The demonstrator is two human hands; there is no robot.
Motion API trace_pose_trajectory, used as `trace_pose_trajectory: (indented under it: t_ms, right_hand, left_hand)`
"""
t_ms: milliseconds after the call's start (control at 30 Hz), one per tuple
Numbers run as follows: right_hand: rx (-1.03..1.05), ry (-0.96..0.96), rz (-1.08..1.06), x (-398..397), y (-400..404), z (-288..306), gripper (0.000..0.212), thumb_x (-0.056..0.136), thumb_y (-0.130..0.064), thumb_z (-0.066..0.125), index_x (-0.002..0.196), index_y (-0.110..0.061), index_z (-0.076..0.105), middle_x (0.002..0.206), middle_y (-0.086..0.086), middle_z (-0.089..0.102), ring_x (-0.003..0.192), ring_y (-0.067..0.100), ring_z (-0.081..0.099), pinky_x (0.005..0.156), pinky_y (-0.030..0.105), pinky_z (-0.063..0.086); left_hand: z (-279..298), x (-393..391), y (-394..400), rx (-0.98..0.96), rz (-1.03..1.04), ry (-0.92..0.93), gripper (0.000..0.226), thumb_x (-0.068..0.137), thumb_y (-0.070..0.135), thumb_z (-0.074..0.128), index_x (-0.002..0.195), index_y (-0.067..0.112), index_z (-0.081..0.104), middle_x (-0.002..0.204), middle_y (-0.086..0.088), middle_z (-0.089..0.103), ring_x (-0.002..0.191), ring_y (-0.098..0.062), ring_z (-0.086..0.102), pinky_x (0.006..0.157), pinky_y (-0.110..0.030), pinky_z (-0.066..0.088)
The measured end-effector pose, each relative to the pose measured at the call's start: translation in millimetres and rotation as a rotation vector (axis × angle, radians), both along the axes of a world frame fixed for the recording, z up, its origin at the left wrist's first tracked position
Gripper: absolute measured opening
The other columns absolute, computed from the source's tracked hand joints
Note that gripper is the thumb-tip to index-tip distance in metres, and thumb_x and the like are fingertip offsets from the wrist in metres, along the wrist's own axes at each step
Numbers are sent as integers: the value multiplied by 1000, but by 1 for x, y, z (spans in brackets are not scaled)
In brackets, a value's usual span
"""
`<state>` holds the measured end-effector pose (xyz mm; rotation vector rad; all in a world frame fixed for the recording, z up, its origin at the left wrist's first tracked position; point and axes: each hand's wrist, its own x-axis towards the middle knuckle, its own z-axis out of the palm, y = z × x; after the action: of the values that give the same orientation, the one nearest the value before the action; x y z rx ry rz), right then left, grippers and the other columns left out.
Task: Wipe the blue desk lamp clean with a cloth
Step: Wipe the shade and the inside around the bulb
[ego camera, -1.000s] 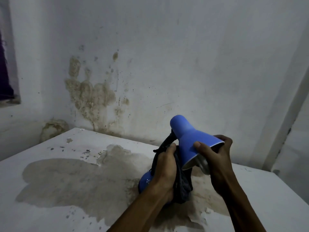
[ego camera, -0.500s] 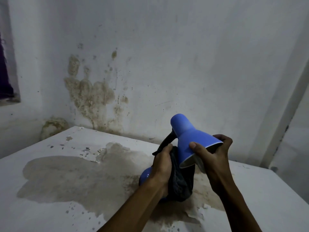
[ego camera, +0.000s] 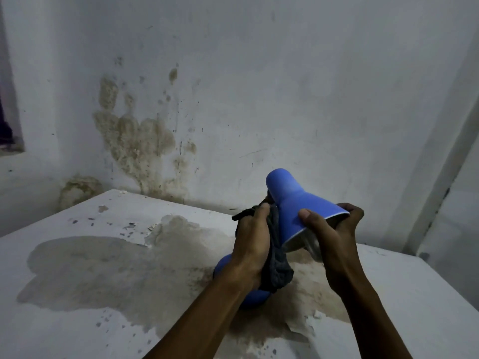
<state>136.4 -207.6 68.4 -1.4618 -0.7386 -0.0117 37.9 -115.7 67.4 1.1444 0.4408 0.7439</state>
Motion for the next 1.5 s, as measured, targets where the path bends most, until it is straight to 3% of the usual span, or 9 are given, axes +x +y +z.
trace_pose_trajectory:
  t_ms: [200,367,533,667,767,900,1100,1333,1500]
  right_hand:
    - [7,2,21,1,2,5,78,49,-64,72,106,-32,29,101,-5,47,97,22,61,81,47,54]
    - [16,2,14,-5,7,1,78,48,-64,73,105,-34,29,99,-4,50,92,21,61,80,47,54]
    - [66,35,-12,-6,7,0,80,48,-65,71,108,-31,29,99,-7,49,89,14,59,73,37,50]
    - [55,38,-46,-8,7,0,79,49,-68,69,108,-32,31,100,-7,51,91,13,60,74,35,48]
    - [40,55,-48,-9,8,2,81,48,-69,70,108,-33,30,101,-6,52,90,14,61,74,37,50]
    - [25,32,-69,-16,10,0,81,47,-70,70,106,-34,30,98,-6,52,89,17,62,77,43,54]
    - [49,55,-76,-18,11,2,82,47,-70,70,108,-33,29,99,-6,51,90,16,61,73,37,50]
    - [35,62,-58,-15,11,3,81,46,-71,69,107,-34,29,99,-9,50,88,11,60,71,33,46]
    - [27,59,-59,-16,11,3,81,45,-70,70,106,-35,30,98,-7,51,89,17,62,72,41,52]
  left_hand:
    - [-4,-23,7,198,93,2,34,96,34,54,93,2,65,74,-6,64,58,-11,62,47,-18,48]
    - [1,-13,1,104,80,-152,37,91,42,58,93,7,69,79,-4,68,73,-17,67,64,-31,53]
    - [-16,8,7,-316,-83,-187,31,101,31,50,98,10,73,95,-14,75,85,-27,71,72,-35,58]
    - [-37,8,-3,-407,-145,-176,40,101,34,48,92,10,78,105,-20,74,90,-31,70,81,-38,57]
    - [-41,-2,1,-360,-77,-217,39,98,36,53,82,12,79,93,-16,74,83,-28,70,73,-36,57]
    - [-21,-10,12,-221,62,-303,33,97,34,56,95,6,75,88,-11,76,78,-21,73,60,-27,55]
    - [-20,2,4,-367,-115,-188,39,101,35,46,107,9,74,109,-18,73,95,-32,70,85,-41,57]
    - [-35,-19,18,-176,82,-164,42,94,24,60,56,16,76,64,-3,72,62,-18,68,60,-26,51]
    - [-1,-43,48,-35,304,-396,34,94,31,56,83,6,75,77,-10,73,74,-24,70,64,-30,54]
